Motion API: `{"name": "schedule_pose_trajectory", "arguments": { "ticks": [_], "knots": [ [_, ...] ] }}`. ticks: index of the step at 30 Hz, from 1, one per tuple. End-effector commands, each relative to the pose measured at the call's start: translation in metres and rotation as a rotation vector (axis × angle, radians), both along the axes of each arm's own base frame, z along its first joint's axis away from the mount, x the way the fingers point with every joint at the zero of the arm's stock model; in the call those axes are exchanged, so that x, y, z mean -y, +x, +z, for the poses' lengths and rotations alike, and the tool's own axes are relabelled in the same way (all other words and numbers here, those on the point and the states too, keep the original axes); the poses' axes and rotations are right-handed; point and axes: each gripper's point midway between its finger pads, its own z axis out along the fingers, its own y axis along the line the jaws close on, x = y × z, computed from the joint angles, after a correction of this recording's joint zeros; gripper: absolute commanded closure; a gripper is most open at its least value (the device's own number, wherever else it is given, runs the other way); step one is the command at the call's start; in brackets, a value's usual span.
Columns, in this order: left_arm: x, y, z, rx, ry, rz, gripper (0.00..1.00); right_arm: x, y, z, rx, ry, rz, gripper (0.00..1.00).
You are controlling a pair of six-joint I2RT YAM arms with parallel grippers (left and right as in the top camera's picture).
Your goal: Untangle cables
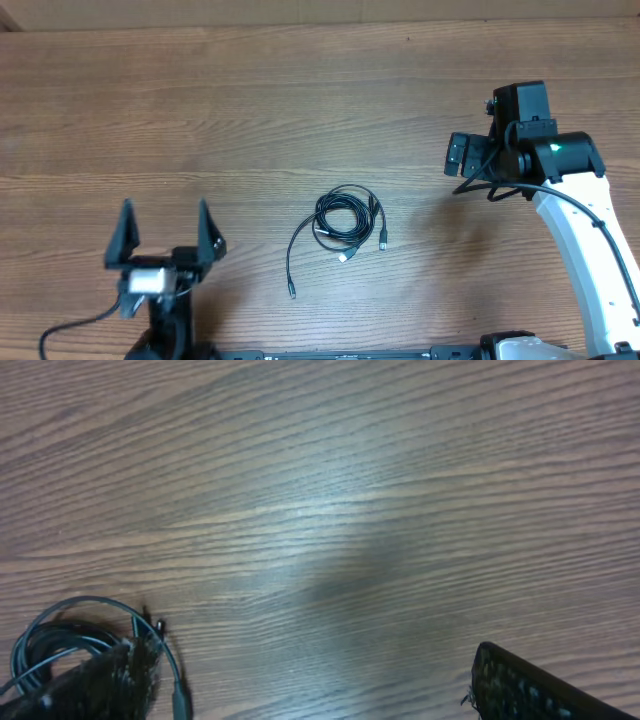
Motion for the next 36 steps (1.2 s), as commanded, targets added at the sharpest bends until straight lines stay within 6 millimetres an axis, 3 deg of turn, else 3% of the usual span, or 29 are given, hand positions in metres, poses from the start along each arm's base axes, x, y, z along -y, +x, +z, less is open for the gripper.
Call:
{"name": "schedule_pose_trajectory", "arguments": {
  "ticks": [1,5,7,11,14,18,21,23,25,28,33,36],
  "knots": [
    [0.003,-0.048,0.086,0.200,0.091,0.042,0.00,-0.012,0.004,0.016,0.050,0.058,0.026,0.00],
    [-0.001,-0.092,0.171,0.328,0.157,0.134,0.00,-0.023,0.006,0.018,0.057,0.118,0.054,0.00],
    [-0.005,-0.100,0.210,0.314,0.166,0.164,0.00,-0.028,0.007,0.019,0.061,0.141,0.065,0.00],
    [-0.013,-0.072,0.261,0.116,0.189,0.209,0.00,-0.040,0.005,0.021,0.057,0.207,0.096,0.00],
    [-0.012,-0.039,0.282,-0.067,0.211,0.194,0.00,-0.046,0.004,0.021,0.052,0.229,0.113,0.00],
    [-0.003,0.007,0.300,-0.285,0.256,0.131,0.00,-0.055,0.000,0.023,0.055,0.227,0.142,0.00],
    [0.003,0.037,0.295,-0.451,0.285,0.079,0.00,-0.064,-0.002,0.029,0.076,0.225,0.173,0.00],
    [0.010,0.054,0.296,-0.492,0.298,0.044,0.00,-0.066,-0.004,0.035,0.100,0.195,0.186,0.00],
    [0.028,0.066,0.299,-0.486,0.306,-0.058,0.00,-0.063,-0.009,0.042,0.126,0.144,0.187,0.00],
    [0.047,0.068,0.295,-0.483,0.331,-0.143,0.01,-0.055,-0.020,0.051,0.149,0.072,0.177,0.00],
    [0.023,0.076,0.298,-0.484,0.330,0.045,0.00,-0.030,-0.042,0.074,0.212,-0.038,0.130,0.00],
    [0.014,0.056,0.310,-0.443,0.345,0.128,0.00,-0.024,-0.053,0.093,0.282,-0.035,0.120,0.00]
  ]
}}
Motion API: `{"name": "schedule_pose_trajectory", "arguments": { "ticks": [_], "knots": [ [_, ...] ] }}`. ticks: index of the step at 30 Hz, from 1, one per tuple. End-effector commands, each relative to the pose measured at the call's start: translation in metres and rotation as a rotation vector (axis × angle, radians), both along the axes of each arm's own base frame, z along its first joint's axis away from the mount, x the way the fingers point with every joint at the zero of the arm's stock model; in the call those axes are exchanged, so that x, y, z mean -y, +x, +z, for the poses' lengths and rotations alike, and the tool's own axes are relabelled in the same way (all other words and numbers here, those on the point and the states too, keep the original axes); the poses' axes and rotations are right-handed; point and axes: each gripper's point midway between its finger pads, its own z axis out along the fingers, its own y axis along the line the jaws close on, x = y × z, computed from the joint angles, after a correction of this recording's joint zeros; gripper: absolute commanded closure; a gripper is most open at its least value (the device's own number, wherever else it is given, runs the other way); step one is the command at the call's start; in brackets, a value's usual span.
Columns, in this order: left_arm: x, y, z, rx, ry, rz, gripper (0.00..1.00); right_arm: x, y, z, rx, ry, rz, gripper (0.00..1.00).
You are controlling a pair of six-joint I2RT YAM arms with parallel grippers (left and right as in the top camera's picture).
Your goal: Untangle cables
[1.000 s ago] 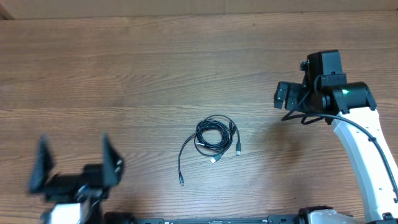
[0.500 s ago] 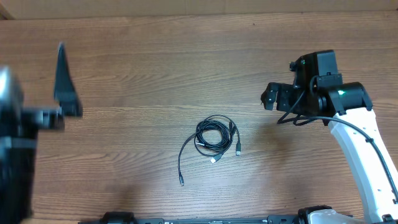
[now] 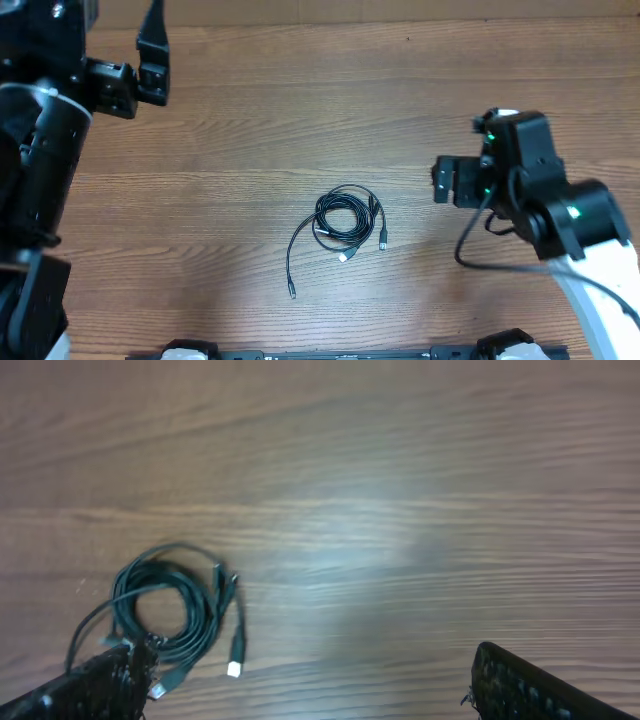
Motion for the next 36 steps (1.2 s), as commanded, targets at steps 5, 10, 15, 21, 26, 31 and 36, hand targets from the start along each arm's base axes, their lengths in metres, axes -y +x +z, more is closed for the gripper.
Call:
{"name": "schedule_pose_trajectory", "arguments": {
  "ticks": [5,10,15,21,26,31,36],
  "knots": [
    [-0.013,-0.055,0.059,0.253,0.074,0.078,0.00,0.018,-0.019,0.058,0.230,0.005,-0.044,0.00],
    [0.017,-0.062,0.063,0.292,0.113,-0.090,0.00,0.013,-0.024,0.074,0.295,0.055,-0.028,0.00],
    [0.006,-0.068,0.024,0.207,0.161,-0.027,0.00,0.004,-0.027,0.069,0.262,0.088,0.010,0.00],
    [-0.037,-0.091,-0.043,0.225,0.168,0.190,0.00,-0.004,-0.023,0.066,0.245,0.114,0.036,0.00],
    [-0.057,-0.112,-0.089,0.272,0.229,0.294,0.00,-0.020,-0.023,0.062,0.210,0.177,0.094,0.00],
    [-0.042,-0.109,-0.110,0.263,0.247,0.198,0.00,-0.032,-0.010,0.067,0.238,0.218,0.125,0.00],
    [0.019,-0.106,-0.141,0.200,0.273,-0.170,0.01,-0.072,0.000,0.077,0.243,0.378,0.277,0.00]
  ]
}}
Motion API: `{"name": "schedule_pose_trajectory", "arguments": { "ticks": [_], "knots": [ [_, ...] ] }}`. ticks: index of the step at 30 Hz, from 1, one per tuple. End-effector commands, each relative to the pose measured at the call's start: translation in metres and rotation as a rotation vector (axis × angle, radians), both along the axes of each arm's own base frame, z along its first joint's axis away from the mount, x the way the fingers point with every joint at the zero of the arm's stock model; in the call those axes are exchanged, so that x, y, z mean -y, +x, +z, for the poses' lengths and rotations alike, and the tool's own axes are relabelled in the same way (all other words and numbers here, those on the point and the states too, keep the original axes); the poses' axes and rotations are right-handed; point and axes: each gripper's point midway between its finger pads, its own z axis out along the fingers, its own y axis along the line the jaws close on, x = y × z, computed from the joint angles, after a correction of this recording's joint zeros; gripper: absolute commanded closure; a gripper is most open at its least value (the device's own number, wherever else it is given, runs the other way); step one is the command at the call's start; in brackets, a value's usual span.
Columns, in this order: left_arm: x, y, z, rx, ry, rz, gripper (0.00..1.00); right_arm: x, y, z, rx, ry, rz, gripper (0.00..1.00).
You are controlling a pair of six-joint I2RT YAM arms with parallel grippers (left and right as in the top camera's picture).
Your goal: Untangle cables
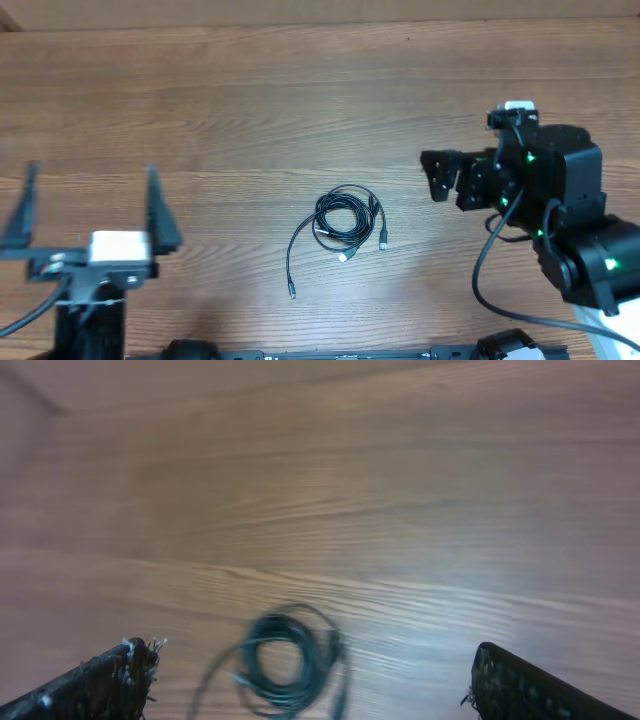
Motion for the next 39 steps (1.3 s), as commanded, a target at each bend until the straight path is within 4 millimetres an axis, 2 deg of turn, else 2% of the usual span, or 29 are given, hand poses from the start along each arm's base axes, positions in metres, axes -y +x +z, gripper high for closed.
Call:
{"name": "schedule_pose_trajectory", "arguments": {
  "ticks": [1,3,6,9,11,12,13,18,21,24,27,29,31,32,36,39],
  "knots": [
    [0.053,-0.005,-0.019,-0.060,0.059,-0.311,0.00,-0.034,-0.001,0.013,0.007,0.114,0.158,0.00],
    [0.063,-0.008,-0.023,-0.072,0.069,-0.372,0.00,-0.042,0.005,0.016,0.044,0.101,0.226,0.00],
    [0.063,-0.009,-0.017,-0.046,0.071,-0.371,0.00,-0.045,0.021,0.028,0.137,0.080,0.245,0.00],
    [0.048,-0.005,-0.007,-0.027,-0.019,-0.296,0.00,-0.049,0.034,0.070,0.298,0.109,0.245,0.00],
    [0.027,0.001,-0.005,-0.038,-0.154,-0.198,0.00,-0.048,0.035,0.098,0.377,0.119,0.242,0.00],
    [0.018,0.003,-0.005,-0.037,-0.201,-0.150,0.00,-0.045,0.035,0.114,0.415,0.115,0.223,0.00],
    [0.006,0.004,-0.003,-0.022,-0.227,-0.085,0.01,-0.031,0.035,0.136,0.455,0.084,0.152,0.00],
    [0.004,0.005,-0.001,-0.015,-0.227,-0.073,0.00,0.028,0.020,0.170,0.485,-0.145,-0.087,0.00],
    [0.004,0.005,-0.001,-0.015,-0.227,-0.073,0.00,0.057,0.013,0.202,0.568,-0.238,-0.214,0.00],
    [0.004,0.007,-0.002,-0.019,-0.227,-0.073,0.00,0.069,0.005,0.255,0.738,-0.201,-0.297,0.00],
    [0.004,0.011,-0.004,-0.030,-0.226,-0.071,0.00,0.066,-0.006,0.316,0.961,-0.087,-0.316,0.00],
    [0.004,0.014,-0.006,-0.043,-0.226,-0.070,0.01,0.059,-0.013,0.337,1.050,-0.038,-0.278,0.00],
    [0.005,0.016,-0.008,-0.052,-0.225,-0.068,0.00,0.049,-0.013,0.342,1.074,-0.019,-0.225,0.00],
    [0.005,0.018,-0.009,-0.055,-0.225,-0.068,0.01,0.041,-0.006,0.328,1.022,-0.033,-0.179,0.00],
    [0.005,0.023,-0.013,-0.076,-0.225,-0.066,0.01,0.031,0.016,0.267,0.811,-0.135,-0.113,0.00],
    [0.006,0.033,-0.025,-0.130,-0.229,-0.062,0.00,0.020,0.025,0.242,0.765,-0.179,-0.065,0.00]
  ]
}}
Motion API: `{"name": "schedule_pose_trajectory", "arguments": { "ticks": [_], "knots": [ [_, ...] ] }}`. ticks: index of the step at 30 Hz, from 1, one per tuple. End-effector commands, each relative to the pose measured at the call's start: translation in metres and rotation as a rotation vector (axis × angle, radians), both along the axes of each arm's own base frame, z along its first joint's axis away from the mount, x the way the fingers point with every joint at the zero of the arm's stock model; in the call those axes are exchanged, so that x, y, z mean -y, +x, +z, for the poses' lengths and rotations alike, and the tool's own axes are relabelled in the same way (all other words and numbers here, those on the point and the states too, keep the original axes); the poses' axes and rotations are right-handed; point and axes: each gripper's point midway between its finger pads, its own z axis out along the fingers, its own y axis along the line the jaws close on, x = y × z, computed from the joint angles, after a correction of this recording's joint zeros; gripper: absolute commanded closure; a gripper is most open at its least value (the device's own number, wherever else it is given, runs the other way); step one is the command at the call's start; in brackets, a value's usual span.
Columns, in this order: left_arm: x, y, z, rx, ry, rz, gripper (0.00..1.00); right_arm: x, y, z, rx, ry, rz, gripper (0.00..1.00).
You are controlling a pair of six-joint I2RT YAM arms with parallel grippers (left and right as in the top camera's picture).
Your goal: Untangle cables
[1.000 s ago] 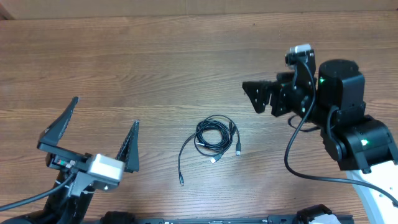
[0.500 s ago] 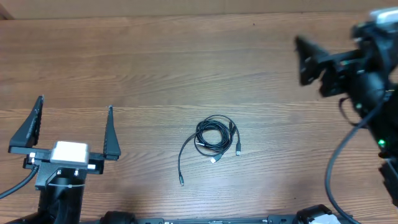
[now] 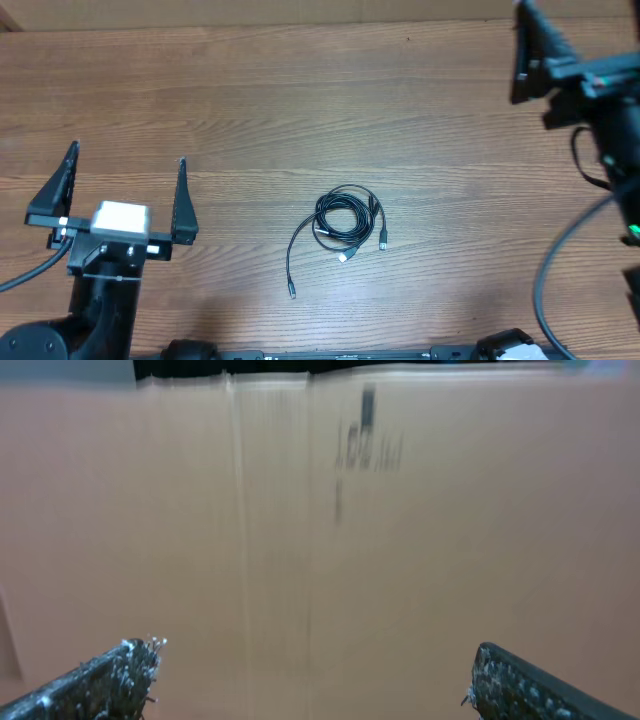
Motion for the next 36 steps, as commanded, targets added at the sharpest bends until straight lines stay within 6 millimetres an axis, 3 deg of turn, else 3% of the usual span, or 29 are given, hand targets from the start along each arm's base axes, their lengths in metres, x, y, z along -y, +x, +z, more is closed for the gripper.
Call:
{"name": "schedule_pose_trajectory", "arguments": {
  "ticks": [1,4,8,13,18,19,23,25,28,32,33,36],
  "knots": [
    [-0.002,0.016,-0.018,-0.088,-0.034,0.016,0.00,-0.021,0.017,-0.038,-0.093,-0.080,0.057,0.00],
    [0.005,0.027,-0.033,-0.152,-0.042,-0.014,0.00,-0.034,0.018,-0.067,-0.147,-0.100,0.094,0.00],
    [0.021,0.038,-0.044,-0.198,-0.045,-0.078,0.00,-0.037,0.023,-0.113,-0.217,-0.123,0.099,0.00],
    [0.037,0.055,-0.068,-0.271,-0.031,-0.122,0.00,-0.028,0.023,-0.184,-0.318,-0.158,0.059,0.00],
    [0.048,0.073,-0.104,-0.358,-0.013,-0.146,0.00,-0.017,0.018,-0.247,-0.425,-0.162,0.008,0.00],
    [0.051,0.076,-0.111,-0.375,-0.010,-0.151,0.02,-0.017,0.016,-0.258,-0.449,-0.148,0.005,0.00],
    [0.058,0.086,-0.143,-0.458,0.008,-0.163,0.23,-0.015,0.011,-0.303,-0.553,-0.064,-0.018,0.00],
    [0.062,0.090,-0.160,-0.501,0.018,-0.168,0.24,-0.018,0.012,-0.313,-0.573,-0.014,-0.012,0.00],
    [0.068,0.098,-0.173,-0.539,0.028,-0.178,0.23,-0.023,0.014,-0.311,-0.557,-0.001,0.014,0.00],
    [0.073,0.116,-0.184,-0.559,0.032,-0.177,0.10,-0.022,0.019,-0.302,-0.519,0.008,-0.002,0.00],
    [0.075,0.121,-0.186,-0.559,0.032,-0.177,0.00,-0.022,0.020,-0.302,-0.517,0.008,-0.002,0.00],
    [0.079,0.142,-0.183,-0.517,0.024,-0.174,0.00,-0.025,0.027,-0.304,-0.516,0.010,-0.001,0.00]
  ]
}}
